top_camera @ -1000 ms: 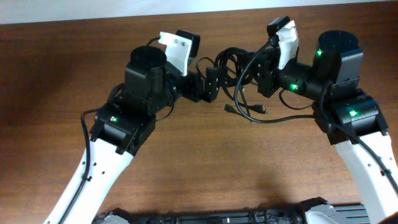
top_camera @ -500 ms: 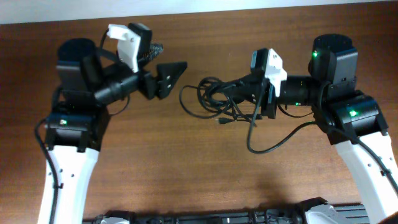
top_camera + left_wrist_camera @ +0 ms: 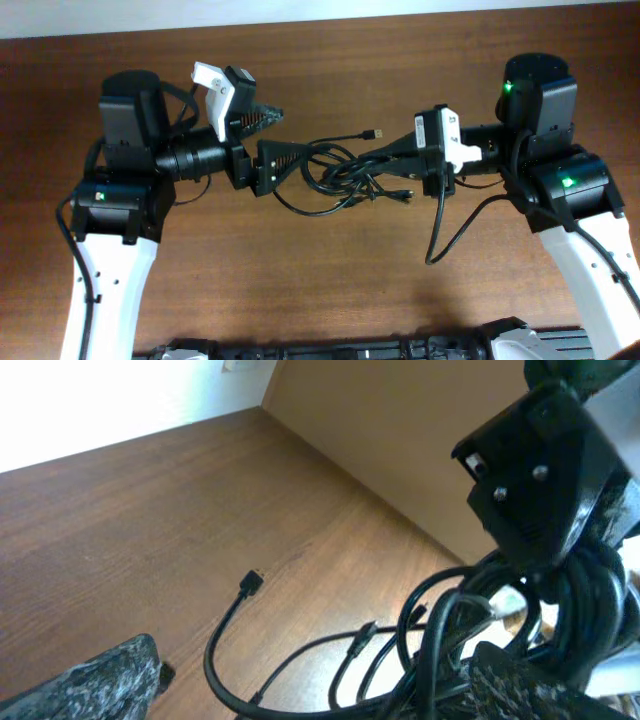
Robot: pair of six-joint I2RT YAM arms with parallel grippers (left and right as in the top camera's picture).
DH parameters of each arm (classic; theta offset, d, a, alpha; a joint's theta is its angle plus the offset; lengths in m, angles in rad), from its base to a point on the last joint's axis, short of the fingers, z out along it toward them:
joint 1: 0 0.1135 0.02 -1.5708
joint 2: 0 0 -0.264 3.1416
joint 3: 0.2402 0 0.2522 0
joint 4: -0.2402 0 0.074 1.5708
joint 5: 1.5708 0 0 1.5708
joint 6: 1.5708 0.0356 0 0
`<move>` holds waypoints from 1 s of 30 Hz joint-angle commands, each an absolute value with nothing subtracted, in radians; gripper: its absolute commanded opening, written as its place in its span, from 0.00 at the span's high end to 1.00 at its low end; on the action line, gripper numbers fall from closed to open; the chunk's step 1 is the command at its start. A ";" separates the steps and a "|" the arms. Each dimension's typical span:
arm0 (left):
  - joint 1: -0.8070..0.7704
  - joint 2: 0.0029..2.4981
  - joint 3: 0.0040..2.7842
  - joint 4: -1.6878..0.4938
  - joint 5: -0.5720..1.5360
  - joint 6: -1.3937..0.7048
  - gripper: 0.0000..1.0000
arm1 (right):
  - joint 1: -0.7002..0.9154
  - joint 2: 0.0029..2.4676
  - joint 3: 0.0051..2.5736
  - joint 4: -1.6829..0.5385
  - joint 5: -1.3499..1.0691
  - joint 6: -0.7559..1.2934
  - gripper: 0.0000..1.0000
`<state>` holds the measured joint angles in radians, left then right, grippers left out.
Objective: Untangle cables
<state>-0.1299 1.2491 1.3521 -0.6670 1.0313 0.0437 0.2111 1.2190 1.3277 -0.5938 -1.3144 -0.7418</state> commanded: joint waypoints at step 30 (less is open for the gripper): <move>-0.248 1.311 1.362 -0.754 0.290 -0.353 1.00 | 0.216 1.205 1.330 -0.557 -1.436 -0.690 0.96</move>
<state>-0.2672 1.3045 1.3529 -0.7525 0.6785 -0.0387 0.2111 1.2224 1.3273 -0.5598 -1.3582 -0.7208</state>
